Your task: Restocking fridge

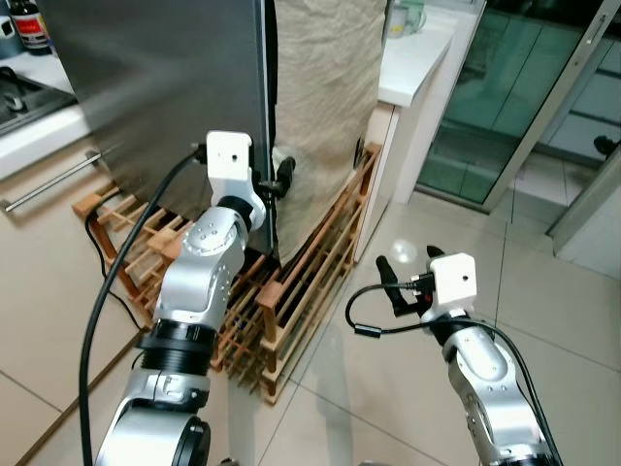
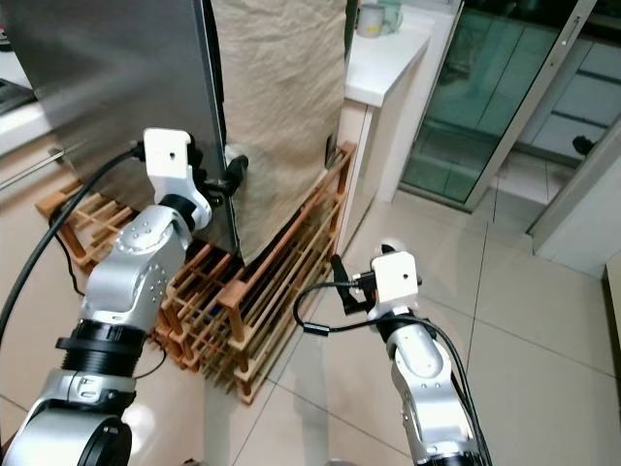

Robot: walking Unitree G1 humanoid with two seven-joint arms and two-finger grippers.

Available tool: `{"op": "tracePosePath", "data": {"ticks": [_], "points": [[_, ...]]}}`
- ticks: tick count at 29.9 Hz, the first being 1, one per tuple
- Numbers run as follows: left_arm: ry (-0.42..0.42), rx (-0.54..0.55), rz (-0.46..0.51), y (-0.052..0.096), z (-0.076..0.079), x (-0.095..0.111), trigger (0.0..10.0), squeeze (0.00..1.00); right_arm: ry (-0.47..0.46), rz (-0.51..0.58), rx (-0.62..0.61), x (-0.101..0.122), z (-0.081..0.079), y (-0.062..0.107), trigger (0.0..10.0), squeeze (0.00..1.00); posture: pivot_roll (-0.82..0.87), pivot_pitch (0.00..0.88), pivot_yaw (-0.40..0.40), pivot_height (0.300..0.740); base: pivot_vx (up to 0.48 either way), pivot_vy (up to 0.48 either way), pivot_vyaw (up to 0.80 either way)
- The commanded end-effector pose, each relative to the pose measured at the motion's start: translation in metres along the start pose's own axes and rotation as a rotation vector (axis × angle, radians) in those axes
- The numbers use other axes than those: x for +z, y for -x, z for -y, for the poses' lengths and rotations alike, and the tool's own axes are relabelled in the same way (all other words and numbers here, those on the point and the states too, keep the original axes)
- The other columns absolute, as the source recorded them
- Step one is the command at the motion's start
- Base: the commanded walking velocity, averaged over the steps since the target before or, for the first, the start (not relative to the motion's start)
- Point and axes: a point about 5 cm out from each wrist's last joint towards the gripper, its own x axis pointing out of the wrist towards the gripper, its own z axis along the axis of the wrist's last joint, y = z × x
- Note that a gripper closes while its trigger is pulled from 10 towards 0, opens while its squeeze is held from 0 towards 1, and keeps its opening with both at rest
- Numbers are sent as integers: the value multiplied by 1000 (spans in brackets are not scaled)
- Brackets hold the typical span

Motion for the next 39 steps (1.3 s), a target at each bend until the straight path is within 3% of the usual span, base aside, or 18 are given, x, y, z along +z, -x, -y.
{"op": "tracePosePath", "data": {"ticks": [1, 8, 14, 29, 32, 39], "points": [[1, 2, 15, -4, 2, 5, 10000, 0, 9, 7, -4, 1, 2, 0, 10000, 0, -135, 0, -21, 740, 0, 0, 0], [11, -8, 34, -7, 3, 8, 10000, 0, 8, 1, -2, -2, 2, 2, 10000, 0, -140, 0, -19, 740, 0, 0, 0], [-128, -31, 71, 2, 8, 18, 10000, 0, 7, -9, -1, -4, 2, 4, 10000, 0, -140, 0, -20, 740, 0, 0, 0], [-84, -77, 71, 5, 22, 21, 10000, 0, 9, -28, 11, -8, 1, 5, 10000, 0, -139, 0, -27, 740, 0, 0, 0], [-38, -133, 71, 4, 32, 22, 10000, 0, 9, -29, 16, -8, 0, 5, 10000, 0, -142, 0, -23, 740, 0, 0, 0], [-33, -158, 69, 5, 34, 24, 10000, 0, 8, -30, 13, -8, 1, 5, 10000, 0, -145, 0, -22, 740, 0, 0, 0]]}}
